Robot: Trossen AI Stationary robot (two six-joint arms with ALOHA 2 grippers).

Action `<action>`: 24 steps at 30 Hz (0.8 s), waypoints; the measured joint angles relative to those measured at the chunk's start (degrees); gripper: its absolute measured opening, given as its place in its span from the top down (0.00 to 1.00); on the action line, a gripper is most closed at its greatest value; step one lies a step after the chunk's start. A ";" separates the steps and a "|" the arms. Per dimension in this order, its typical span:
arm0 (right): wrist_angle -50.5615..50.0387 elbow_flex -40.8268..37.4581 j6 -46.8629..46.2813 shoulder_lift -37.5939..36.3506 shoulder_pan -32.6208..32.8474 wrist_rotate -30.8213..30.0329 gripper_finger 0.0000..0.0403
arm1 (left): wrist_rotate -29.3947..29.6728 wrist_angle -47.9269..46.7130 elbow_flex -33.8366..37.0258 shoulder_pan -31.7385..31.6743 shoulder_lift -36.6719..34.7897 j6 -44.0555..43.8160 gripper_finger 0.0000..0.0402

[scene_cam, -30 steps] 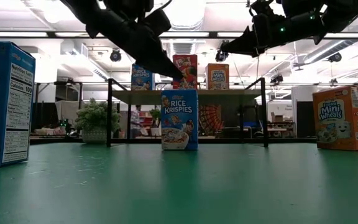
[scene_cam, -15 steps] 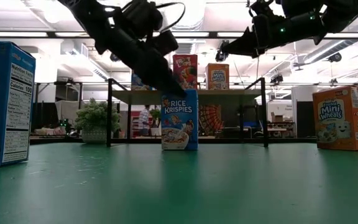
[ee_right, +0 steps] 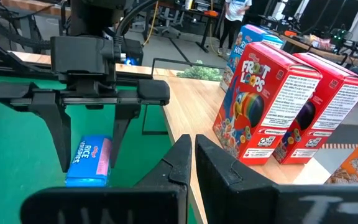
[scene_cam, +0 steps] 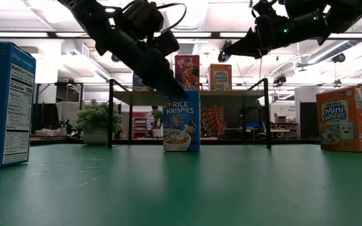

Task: Stack cereal on shelf
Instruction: Put the top blue cereal box on the shelf aligned with the other blue cereal box

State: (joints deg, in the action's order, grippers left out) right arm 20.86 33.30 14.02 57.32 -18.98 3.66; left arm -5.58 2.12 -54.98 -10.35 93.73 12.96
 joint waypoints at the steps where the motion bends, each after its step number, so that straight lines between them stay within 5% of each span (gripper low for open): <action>1: 0.00 0.00 0.00 0.00 0.00 0.00 0.97 | 0.00 -0.06 0.00 0.00 0.00 -0.01 0.48; 24: -0.11 0.00 0.02 0.00 0.00 0.00 0.97 | -0.04 -0.17 0.07 0.02 -0.75 -0.46 0.57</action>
State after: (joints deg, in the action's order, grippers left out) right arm 20.75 33.30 14.04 57.32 -18.98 3.66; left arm -5.63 1.96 -54.92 -10.33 92.98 12.50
